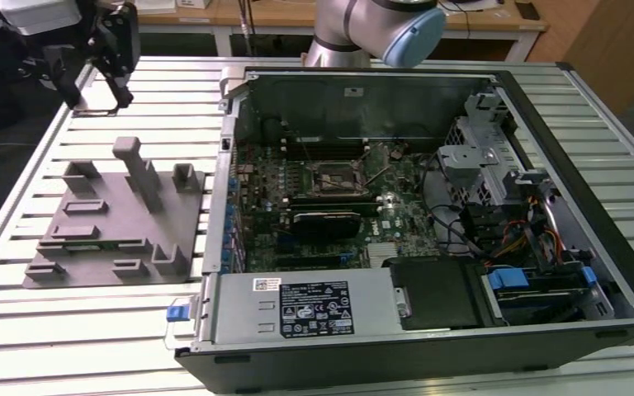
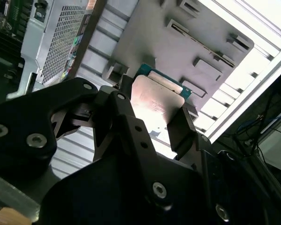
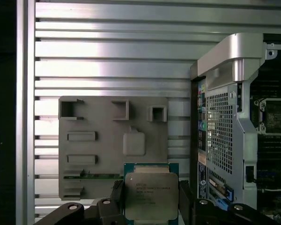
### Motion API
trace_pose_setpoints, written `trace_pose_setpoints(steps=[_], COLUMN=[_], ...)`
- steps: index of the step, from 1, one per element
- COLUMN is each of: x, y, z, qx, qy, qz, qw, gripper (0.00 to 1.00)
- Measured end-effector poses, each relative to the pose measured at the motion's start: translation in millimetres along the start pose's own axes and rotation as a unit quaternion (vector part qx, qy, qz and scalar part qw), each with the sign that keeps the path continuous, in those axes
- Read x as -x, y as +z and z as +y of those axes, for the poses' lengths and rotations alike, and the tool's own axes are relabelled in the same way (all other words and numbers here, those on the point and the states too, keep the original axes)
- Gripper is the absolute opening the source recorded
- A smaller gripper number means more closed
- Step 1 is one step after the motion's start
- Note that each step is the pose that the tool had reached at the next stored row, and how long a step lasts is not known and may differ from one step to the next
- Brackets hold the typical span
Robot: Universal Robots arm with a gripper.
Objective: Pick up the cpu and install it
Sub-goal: 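Pick up the cpu and move it towards the insertion slot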
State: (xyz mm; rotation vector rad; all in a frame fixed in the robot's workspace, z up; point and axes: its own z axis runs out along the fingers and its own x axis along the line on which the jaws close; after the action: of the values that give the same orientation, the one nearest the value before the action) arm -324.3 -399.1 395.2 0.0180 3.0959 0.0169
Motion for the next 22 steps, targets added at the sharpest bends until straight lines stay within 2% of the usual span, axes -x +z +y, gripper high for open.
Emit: trace_pose_setpoints(steps=[1,2,22], x=[3.6,19.4,84.6], y=[0.1,0.9,3.8], z=[0.1,0.2,0.9], qx=[0.0,0.0,0.0], qy=[0.0,0.0,0.0], qz=[0.0,0.0001,0.0003], qw=[1.0,1.0,1.0], gripper=[0.54,0.54,0.54])
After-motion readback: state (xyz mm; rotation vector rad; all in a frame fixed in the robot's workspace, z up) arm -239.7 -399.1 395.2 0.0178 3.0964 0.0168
